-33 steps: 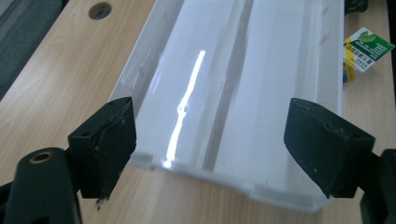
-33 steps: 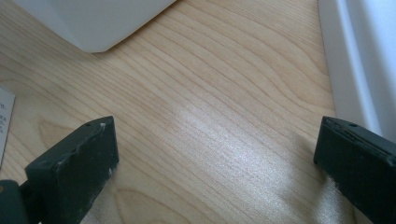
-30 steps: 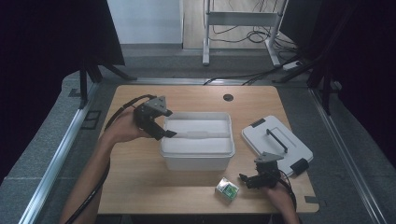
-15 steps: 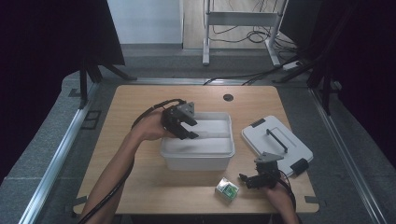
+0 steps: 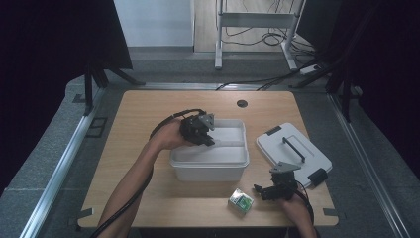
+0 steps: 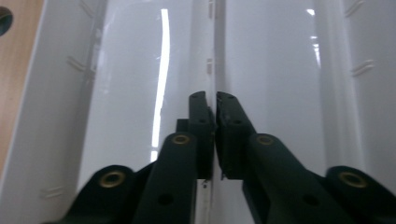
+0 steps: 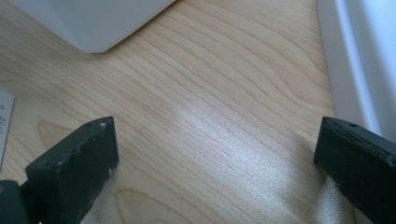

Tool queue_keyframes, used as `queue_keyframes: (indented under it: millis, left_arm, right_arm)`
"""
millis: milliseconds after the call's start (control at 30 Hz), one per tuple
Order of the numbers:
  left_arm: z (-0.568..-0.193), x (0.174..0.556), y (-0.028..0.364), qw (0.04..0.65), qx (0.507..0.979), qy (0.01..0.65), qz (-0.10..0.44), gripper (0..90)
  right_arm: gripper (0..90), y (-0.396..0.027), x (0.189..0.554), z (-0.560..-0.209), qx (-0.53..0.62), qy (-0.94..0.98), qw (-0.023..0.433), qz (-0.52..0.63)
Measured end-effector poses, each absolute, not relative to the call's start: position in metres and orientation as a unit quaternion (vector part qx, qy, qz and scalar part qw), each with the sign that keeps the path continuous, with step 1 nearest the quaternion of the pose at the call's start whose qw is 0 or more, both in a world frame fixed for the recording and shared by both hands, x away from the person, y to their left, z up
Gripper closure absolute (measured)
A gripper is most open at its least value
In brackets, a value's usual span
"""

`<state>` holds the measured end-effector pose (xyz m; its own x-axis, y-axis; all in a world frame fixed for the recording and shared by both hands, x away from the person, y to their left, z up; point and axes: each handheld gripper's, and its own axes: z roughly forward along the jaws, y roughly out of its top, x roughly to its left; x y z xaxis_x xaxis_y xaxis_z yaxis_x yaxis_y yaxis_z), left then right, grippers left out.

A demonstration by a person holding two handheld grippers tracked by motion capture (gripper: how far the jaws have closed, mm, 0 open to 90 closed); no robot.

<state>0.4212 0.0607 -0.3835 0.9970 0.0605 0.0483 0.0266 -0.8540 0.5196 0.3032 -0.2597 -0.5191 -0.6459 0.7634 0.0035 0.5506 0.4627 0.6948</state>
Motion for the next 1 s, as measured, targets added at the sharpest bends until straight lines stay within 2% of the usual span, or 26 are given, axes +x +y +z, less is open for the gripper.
queue_keyframes:
  millis: [600, 1000]
  left_arm:
    - [-0.363, 0.419, 0.065, 0.295, 0.955, 0.013, 0.032, 88.9]
    - [-0.346, 0.418, 0.08, 0.298, 0.951, 0.061, 0.052, 88.8]
  right_arm:
    - [0.0, -0.259, 0.303, -0.519, 0.392, 0.84, 0.156, 0.341]
    - [0.0, -0.26, 0.303, -0.519, 0.392, 0.84, 0.157, 0.341]
